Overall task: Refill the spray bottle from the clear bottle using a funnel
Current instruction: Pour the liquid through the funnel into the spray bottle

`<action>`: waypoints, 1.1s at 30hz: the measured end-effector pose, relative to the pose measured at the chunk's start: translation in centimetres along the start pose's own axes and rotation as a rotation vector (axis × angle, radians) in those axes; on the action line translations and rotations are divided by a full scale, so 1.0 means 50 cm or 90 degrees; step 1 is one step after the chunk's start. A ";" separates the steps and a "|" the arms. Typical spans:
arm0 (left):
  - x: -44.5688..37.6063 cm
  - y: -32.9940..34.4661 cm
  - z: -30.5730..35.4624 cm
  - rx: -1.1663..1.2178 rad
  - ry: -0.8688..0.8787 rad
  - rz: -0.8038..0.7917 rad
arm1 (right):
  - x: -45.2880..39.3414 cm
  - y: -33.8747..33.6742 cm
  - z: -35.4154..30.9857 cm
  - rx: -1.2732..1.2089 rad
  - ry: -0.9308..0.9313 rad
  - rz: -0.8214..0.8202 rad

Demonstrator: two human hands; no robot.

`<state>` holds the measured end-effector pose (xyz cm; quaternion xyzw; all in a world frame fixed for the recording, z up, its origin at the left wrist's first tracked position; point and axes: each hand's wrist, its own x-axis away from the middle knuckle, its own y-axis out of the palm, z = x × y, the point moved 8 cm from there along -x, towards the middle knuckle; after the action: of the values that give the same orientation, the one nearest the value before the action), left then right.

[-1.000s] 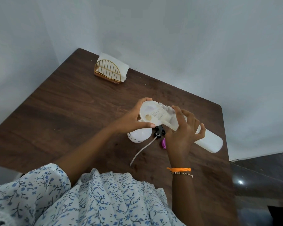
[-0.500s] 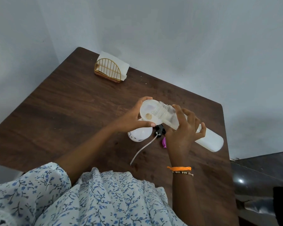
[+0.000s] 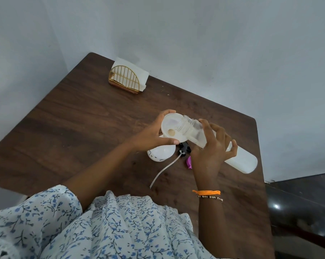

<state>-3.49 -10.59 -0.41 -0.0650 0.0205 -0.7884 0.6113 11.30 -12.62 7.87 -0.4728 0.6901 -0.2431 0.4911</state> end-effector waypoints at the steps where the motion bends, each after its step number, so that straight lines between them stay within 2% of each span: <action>1: 0.000 0.000 0.001 0.001 0.001 -0.001 | 0.000 0.000 0.000 -0.001 0.001 0.001; 33: -0.003 0.007 0.003 0.023 0.011 -0.002 | 0.000 -0.003 0.002 0.002 0.002 0.001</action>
<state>-3.08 -10.56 -0.34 -0.0472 0.0113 -0.7903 0.6108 11.45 -12.69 7.92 -0.4708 0.6911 -0.2446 0.4908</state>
